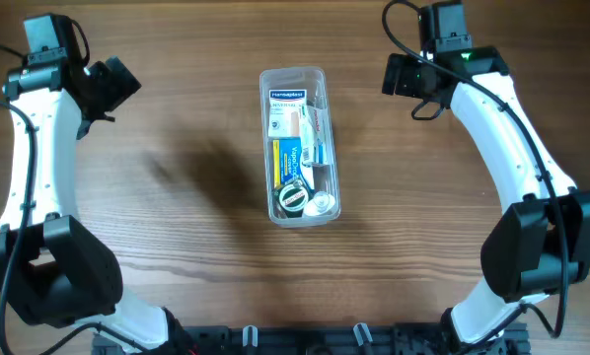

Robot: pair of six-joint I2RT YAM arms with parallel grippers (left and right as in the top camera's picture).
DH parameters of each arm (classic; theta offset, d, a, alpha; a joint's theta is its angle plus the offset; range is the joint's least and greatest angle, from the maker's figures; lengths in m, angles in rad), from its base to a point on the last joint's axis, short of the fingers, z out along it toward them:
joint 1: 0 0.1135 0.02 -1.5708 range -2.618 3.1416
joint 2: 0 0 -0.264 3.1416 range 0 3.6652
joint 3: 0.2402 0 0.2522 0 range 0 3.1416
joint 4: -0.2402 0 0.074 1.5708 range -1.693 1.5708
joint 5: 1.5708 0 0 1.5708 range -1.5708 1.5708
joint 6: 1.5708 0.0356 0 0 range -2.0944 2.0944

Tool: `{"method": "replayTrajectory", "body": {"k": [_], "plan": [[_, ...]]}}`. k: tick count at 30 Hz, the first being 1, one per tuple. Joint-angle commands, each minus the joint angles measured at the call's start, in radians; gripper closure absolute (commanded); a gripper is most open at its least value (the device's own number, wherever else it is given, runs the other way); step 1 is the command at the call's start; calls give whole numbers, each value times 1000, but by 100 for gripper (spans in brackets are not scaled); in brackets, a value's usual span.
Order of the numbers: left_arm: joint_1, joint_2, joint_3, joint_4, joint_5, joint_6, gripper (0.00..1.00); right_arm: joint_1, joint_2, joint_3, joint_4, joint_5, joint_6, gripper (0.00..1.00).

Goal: Pack container

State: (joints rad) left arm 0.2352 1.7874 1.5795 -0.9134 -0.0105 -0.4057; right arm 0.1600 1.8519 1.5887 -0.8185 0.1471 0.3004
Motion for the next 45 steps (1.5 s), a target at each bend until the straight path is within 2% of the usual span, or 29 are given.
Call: {"method": "replayTrajectory", "body": {"k": [1,10,14,29,34,43,45], "plan": [[3,-20,-5,0,-10,5,0,-2,-21,14,2,9,-11,0],[3,-20,-5,0,-10,5,0,-4,-18,14,2,9,-11,0],[3,-20,-5,-1,-10,5,0,14,-84,14,1,9,-11,0],[3,-20,-5,0,-10,5,0,273,-694,14,1,9,-10,0],[3,-20,-5,0,-10,5,0,292,-925,14,-9,16,-12,0],[3,-20,-5,0,-10,5,0,291,-1287,-24,-149,-76,3,0],[3,-20,-5,0,-10,5,0,291,-1365,-77,-161,-81,71,0]]}}
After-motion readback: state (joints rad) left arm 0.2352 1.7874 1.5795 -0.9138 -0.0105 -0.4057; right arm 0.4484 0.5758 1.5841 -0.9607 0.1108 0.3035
